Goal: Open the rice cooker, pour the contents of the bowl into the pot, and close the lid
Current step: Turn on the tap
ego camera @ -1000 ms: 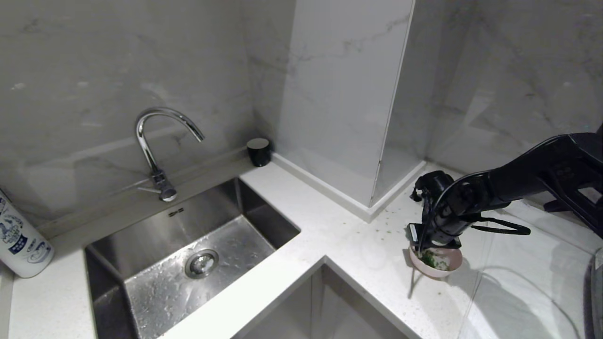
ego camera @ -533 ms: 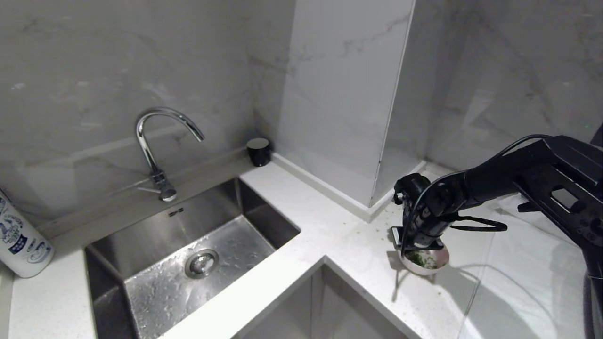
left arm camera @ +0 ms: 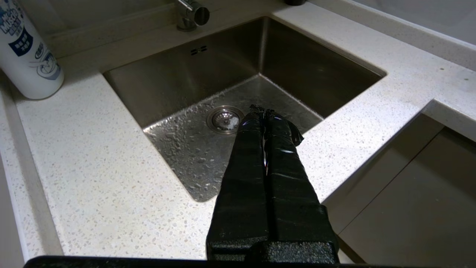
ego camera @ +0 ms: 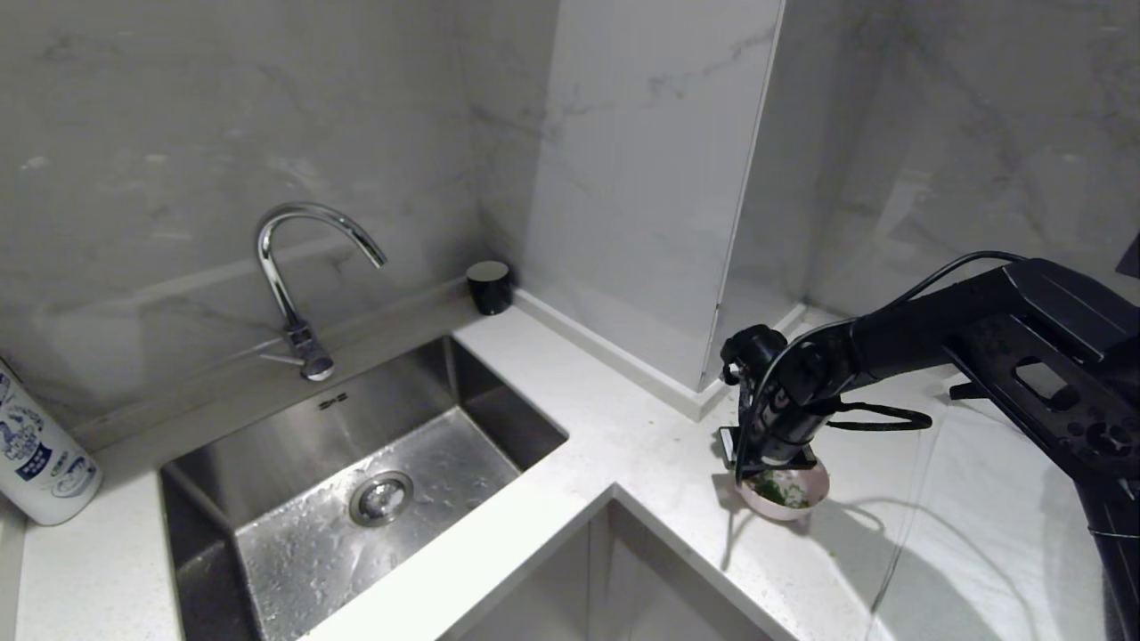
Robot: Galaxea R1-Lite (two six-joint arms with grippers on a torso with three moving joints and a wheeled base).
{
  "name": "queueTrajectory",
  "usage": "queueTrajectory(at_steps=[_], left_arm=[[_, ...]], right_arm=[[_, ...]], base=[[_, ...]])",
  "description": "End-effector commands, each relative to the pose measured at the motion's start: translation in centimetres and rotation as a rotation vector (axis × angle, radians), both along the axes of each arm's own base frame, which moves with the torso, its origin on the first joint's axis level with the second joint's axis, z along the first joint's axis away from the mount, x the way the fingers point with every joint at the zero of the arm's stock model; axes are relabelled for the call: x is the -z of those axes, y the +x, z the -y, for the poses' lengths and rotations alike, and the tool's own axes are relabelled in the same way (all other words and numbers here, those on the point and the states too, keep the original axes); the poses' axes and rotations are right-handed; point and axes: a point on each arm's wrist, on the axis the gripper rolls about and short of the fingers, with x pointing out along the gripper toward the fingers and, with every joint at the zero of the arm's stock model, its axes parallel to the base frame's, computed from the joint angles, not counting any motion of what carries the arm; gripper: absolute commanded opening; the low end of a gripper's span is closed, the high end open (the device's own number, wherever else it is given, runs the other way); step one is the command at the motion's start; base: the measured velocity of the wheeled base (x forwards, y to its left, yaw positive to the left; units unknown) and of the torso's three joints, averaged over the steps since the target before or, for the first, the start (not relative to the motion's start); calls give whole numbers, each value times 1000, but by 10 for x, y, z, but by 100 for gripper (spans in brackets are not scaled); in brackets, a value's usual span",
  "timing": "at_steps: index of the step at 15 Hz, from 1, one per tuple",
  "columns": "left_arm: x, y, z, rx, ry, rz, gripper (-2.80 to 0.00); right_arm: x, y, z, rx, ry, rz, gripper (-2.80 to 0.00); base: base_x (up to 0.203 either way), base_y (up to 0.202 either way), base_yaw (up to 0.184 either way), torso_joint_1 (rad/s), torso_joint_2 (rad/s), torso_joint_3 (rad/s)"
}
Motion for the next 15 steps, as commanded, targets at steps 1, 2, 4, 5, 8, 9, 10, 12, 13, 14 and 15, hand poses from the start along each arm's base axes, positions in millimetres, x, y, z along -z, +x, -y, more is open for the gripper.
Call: queueTrajectory(at_steps=[1,2,4,5,8,9,10,12,13,14,15], left_arm=[[0,0,0,-1,0,-1,-280],[0,0,0,-1,0,0,-280],[0,0,0,-1,-2,-1,-280],[0,0,0,-1,-2,-1,-280],[0,0,0,-1,-2,-1,-280],[0,0,0,-1,-2,-1,-280],[0,0,0,-1,-2,-1,-280],[0,0,0,-1,-3,-1,-280],[0,0,0,-1,-2,-1,-280],[0,0,0,-1,-2,-1,-280],[0,0,0,-1,-3,-1,-280]], right_arm=[[0,1,-13,-24,-1,-7,-280],[-1,2,-20,-31,0,-8,-280],[-5,9,-26,-37,7,15,-280],[-8,14,-28,-38,10,20,-280],[-9,28,-38,-32,17,20,-280],[-7,31,-42,-33,16,15,-280],[-5,33,-46,-39,15,10,-280],[-2,34,-55,-56,8,-2,-280],[-2,32,-59,-67,9,-3,-280],[-2,31,-62,-74,11,1,-280],[-3,31,-64,-77,12,4,-280]], base=[[0,0,0,0,0,0],[0,0,0,0,0,0],[0,0,0,0,0,0],[0,0,0,0,0,0],[0,0,0,0,0,0],[0,0,0,0,0,0],[0,0,0,0,0,0],[0,0,0,0,0,0],[0,0,0,0,0,0],[0,0,0,0,0,0],[0,0,0,0,0,0]])
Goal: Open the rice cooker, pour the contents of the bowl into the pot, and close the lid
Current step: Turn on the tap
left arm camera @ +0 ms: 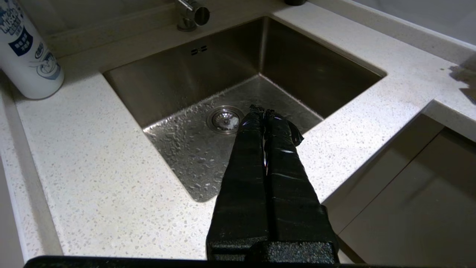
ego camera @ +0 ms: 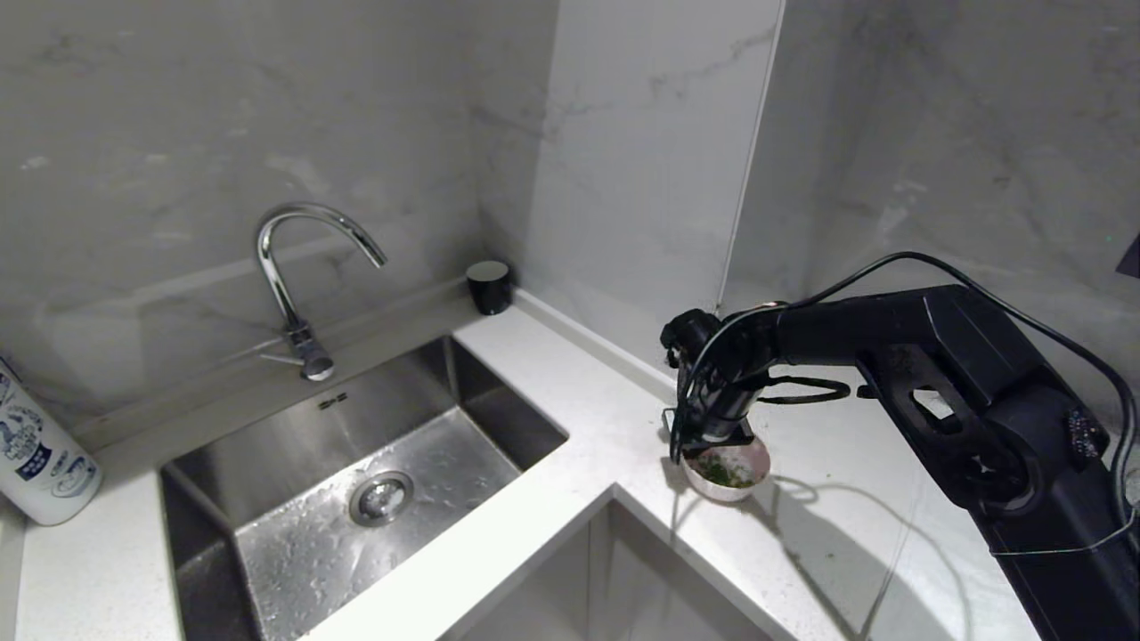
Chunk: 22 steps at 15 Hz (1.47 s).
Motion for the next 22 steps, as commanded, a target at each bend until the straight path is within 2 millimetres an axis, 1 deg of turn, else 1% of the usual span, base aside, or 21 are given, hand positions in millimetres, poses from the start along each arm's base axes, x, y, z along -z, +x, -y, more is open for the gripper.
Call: queueTrajectory(at_steps=[1,7,12,14,16,18,19,22], left_arm=[[0,0,0,-1,-1,0,-280],[0,0,0,-1,-1,0,-280],[0,0,0,-1,-3,0,-280],[0,0,0,-1,-3,0,-280],[0,0,0,-2,-4,1,-280],[0,0,0,-2,-4,1,-280],[0,0,0,-2,-4,1,-280],[0,0,0,-2,-4,1,-280]], right_arm=[[3,-1,-6,-13,1,-1,-280],[-8,-1,-17,-31,39,62,-280],[-11,-1,-36,-57,84,139,-280],[-10,-2,-41,-61,92,147,-280],[-14,-5,-46,-38,122,145,-280],[-24,-8,-44,-19,138,149,-280],[-29,-10,-40,-11,136,146,-280],[-55,-23,-24,5,131,149,-280]], base=[[0,0,0,0,0,0],[0,0,0,0,0,0],[0,0,0,0,0,0],[0,0,0,0,0,0],[0,0,0,0,0,0],[0,0,0,0,0,0],[0,0,0,0,0,0],[0,0,0,0,0,0]])
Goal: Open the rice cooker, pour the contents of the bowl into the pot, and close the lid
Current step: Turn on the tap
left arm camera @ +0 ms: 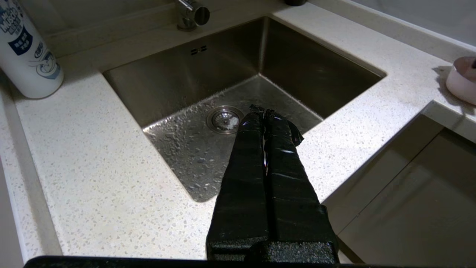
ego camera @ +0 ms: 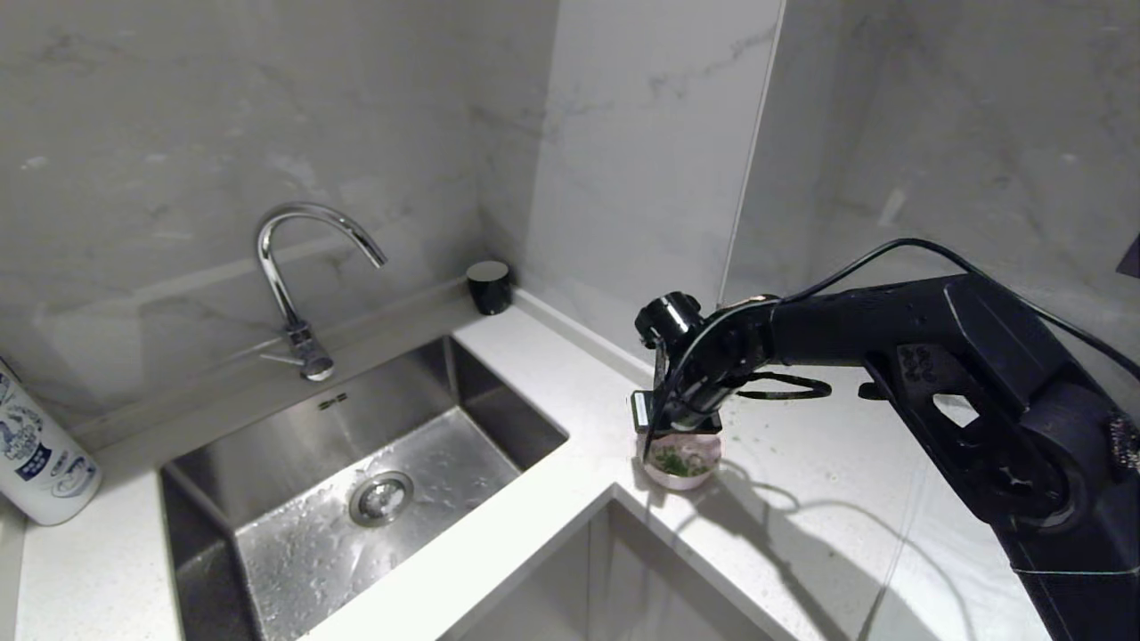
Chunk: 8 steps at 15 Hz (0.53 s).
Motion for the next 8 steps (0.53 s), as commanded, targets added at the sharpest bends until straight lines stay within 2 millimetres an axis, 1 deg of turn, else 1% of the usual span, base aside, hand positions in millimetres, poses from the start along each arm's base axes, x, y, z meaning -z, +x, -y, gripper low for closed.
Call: queueTrajectory(at_steps=[1,3,4,6,8], left_arm=[[0,0,0,-1,0,0,-280],[0,0,0,-1,0,0,-280],[0,0,0,-1,0,0,-280],[0,0,0,-1,0,0,-280],[0,0,0,-3,0,0,-280]], right_arm=[[-34,-13,12,13,16,40,-280],[-67,-29,24,22,38,82,-280],[-86,-42,32,25,51,107,-280],[-126,-77,50,29,88,172,-280],[-164,-121,74,36,133,261,-280]], base=[[0,0,0,0,0,0],[0,0,0,0,0,0],[0,0,0,0,0,0],[0,0,0,0,0,0],[0,0,0,0,0,0]])
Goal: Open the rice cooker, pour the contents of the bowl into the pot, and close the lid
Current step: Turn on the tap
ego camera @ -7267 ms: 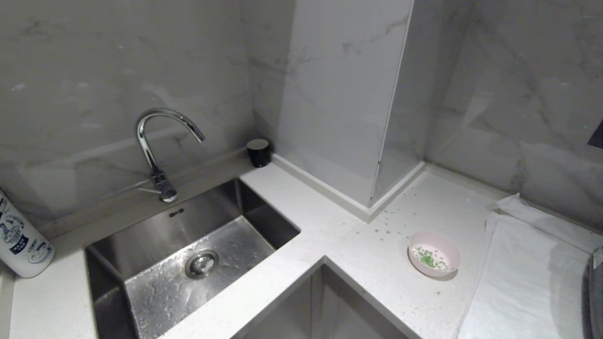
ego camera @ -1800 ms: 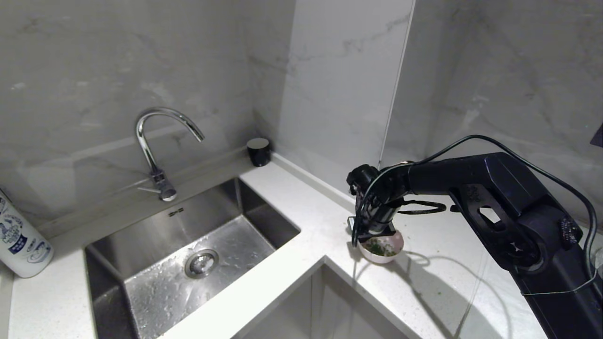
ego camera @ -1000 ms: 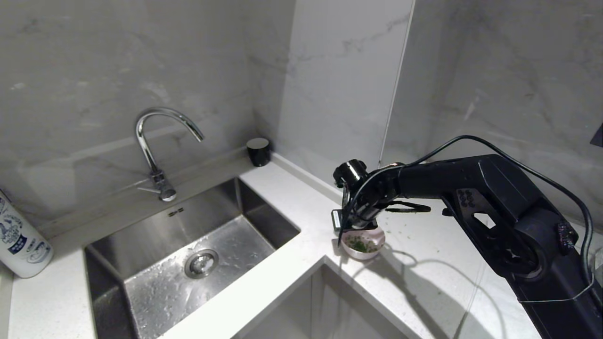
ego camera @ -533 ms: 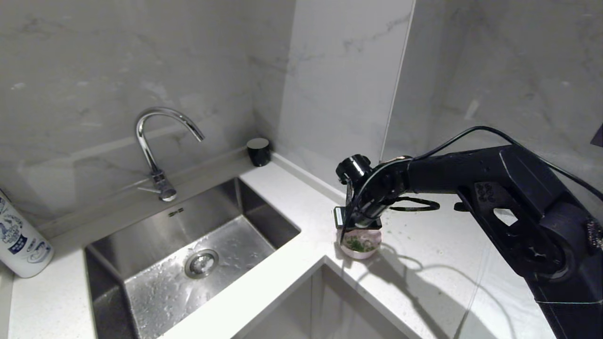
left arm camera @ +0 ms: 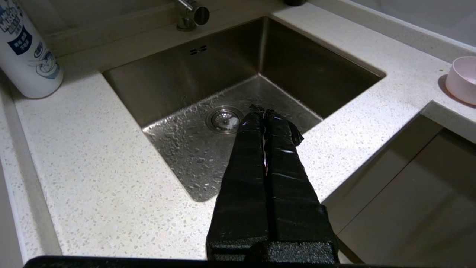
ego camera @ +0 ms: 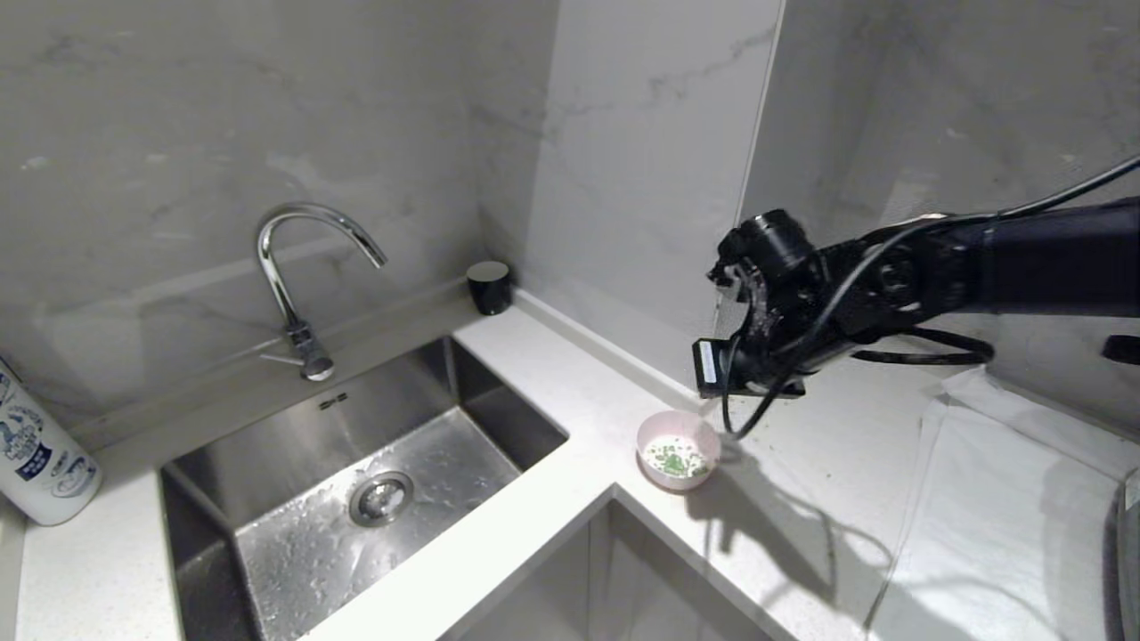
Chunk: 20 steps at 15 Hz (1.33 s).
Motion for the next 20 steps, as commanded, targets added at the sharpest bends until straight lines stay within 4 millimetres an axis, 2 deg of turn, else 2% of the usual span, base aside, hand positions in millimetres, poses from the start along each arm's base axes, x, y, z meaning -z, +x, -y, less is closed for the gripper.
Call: queueTrajectory(at_steps=[1,4,10,13,15,20], left_arm=[[0,0,0,-1,0,0,-280],[0,0,0,-1,0,0,-280],[0,0,0,-1,1,0,-280],[0,0,0,0,1,0,-280],[0,0,0,1,1,0,-280],[0,0,0,1,1,0,-280]], right_arm=[[-69,-70,37,11,82,166,-280],[-103,-143,79,55,118,320,-280],[-121,-269,143,238,3,661,-280],[-119,-318,166,335,-87,793,-280],[-116,-341,174,424,-162,858,-280],[-99,-393,171,619,-381,964,-280]], base=[[0,0,0,0,0,0],[0,0,0,0,0,0],[0,0,0,0,0,0],[0,0,0,0,0,0],[0,0,0,0,0,0],[0,0,0,0,0,0]])
